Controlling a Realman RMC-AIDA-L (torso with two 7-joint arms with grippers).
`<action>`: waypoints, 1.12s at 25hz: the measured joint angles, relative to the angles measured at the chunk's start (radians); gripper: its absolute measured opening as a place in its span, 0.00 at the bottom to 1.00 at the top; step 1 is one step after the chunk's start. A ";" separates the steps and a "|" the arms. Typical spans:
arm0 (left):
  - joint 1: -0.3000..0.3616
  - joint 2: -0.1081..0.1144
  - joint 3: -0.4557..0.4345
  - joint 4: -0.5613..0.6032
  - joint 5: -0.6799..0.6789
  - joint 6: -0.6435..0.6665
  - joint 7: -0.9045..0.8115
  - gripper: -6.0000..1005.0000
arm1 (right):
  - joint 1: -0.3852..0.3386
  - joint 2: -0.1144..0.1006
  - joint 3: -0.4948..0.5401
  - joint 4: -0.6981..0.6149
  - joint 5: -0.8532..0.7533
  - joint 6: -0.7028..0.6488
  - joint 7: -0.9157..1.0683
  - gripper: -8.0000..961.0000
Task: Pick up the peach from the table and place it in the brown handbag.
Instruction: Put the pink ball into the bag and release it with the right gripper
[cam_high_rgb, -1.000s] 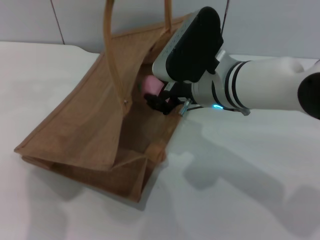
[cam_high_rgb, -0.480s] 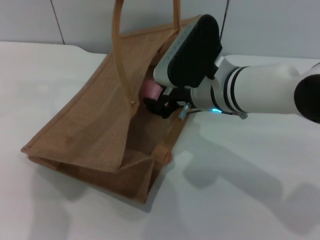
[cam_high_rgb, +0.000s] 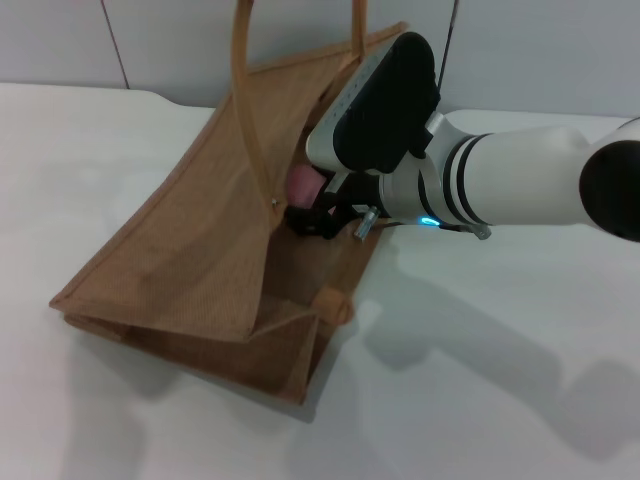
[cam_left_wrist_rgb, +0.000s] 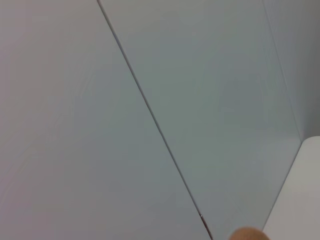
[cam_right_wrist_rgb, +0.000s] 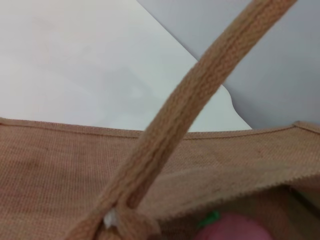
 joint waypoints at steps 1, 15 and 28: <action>0.000 0.000 0.000 0.001 0.000 0.000 0.000 0.13 | 0.001 0.000 0.000 0.001 0.000 0.000 0.000 0.66; 0.005 0.000 -0.002 0.000 0.001 0.012 -0.002 0.13 | 0.018 0.001 0.000 0.024 0.000 0.017 0.002 0.90; 0.062 0.005 -0.028 0.000 0.002 0.023 -0.002 0.13 | -0.029 -0.008 0.358 -0.036 -0.287 0.295 0.013 0.91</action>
